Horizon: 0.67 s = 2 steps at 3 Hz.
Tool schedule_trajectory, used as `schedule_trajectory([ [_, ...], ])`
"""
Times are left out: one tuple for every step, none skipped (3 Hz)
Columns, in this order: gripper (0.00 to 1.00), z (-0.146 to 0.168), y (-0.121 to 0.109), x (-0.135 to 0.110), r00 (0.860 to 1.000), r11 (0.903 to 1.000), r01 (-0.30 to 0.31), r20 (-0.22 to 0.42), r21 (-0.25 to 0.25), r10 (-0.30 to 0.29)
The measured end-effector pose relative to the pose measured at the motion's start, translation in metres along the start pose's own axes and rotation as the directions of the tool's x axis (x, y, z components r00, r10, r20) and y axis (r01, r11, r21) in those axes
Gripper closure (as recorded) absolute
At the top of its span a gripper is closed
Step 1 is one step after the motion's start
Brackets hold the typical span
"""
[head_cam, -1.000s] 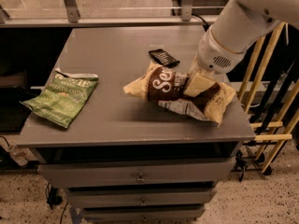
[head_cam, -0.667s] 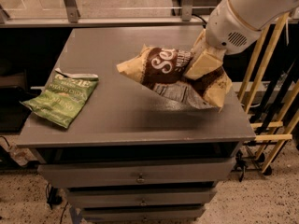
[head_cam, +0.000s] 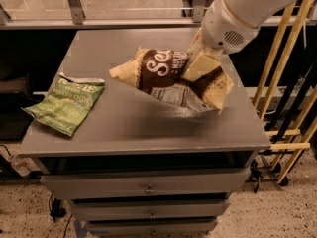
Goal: Move brown chip bag near green jalapeno chip bag
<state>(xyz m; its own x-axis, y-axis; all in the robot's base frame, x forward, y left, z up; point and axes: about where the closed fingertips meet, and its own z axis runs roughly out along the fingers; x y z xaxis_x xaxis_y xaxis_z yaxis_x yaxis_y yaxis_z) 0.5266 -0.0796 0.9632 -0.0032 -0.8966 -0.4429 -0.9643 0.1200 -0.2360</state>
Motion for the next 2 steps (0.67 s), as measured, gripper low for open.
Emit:
schedule_trajectory([
  [1.0,0.018,-0.008,-0.053,0.995,0.9953,0.096,-0.013,0.006,-0.096],
  [1.0,0.044,-0.013,-0.115,0.982,0.9817,0.19,-0.019,0.011,-0.19],
])
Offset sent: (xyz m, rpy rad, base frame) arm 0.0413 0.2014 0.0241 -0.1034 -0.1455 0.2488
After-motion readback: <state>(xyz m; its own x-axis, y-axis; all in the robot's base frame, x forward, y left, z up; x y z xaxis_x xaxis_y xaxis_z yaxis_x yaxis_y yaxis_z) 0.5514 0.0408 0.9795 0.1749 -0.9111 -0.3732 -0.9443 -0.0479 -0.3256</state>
